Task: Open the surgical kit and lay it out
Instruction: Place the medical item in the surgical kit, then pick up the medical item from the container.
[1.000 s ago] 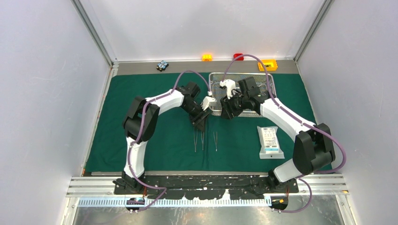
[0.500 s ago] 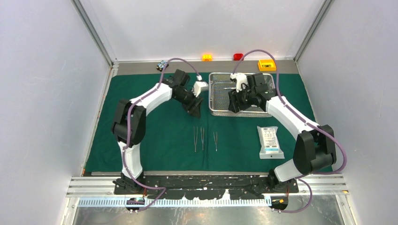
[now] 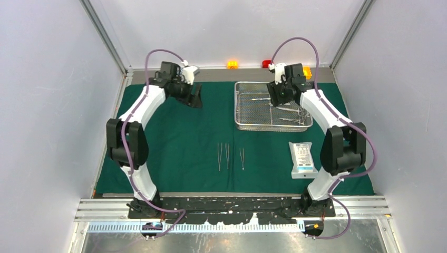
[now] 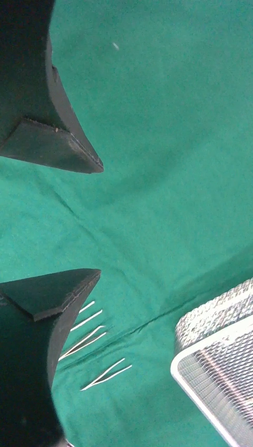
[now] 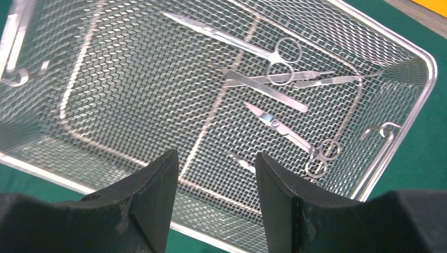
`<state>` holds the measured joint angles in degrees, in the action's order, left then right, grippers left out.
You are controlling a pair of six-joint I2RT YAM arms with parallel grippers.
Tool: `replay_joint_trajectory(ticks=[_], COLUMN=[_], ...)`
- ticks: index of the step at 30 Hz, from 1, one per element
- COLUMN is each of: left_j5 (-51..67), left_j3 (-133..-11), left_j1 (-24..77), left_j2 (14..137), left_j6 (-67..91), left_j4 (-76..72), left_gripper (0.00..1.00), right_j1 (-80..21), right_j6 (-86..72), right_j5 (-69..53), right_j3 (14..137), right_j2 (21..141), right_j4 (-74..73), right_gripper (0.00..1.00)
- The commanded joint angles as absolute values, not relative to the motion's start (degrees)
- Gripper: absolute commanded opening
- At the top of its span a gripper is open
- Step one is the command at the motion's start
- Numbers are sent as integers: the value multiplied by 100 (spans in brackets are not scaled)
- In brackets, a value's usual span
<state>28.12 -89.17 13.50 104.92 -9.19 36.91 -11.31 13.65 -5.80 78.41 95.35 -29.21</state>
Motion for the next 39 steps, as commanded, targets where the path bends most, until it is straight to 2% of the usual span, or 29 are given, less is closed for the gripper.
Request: replay_joint_trajectory(ticks=[1, 6, 9, 13, 28, 39], left_j5=[2654, 2769, 2998, 3477, 3880, 4069], left_j3=[-9116, -9189, -9262, -9379, -8812, -8516], left_j1=[787, 418, 354, 343, 348, 344], left_j2=[10084, 10193, 10356, 10580, 10178, 9757], left_j6=[-345, -237, -189, -112, -26, 123], left_j4=[3631, 3790, 3876, 3972, 3342, 2937], left_gripper=[72, 92, 100, 100, 100, 100], right_j1=[-875, -563, -418, -295, -78, 113], right_j6=[1464, 868, 477, 101, -822, -1038], right_j5=[-56, 325, 414, 472, 725, 857], right_j3=[8520, 9070, 9359, 9654, 10760, 10814], right_j2=[10036, 10737, 11181, 11581, 12636, 12852], right_j4=[-3059, -3062, -3059, -3092, -3417, -3428], right_gripper=[61, 60, 59, 50, 49, 48])
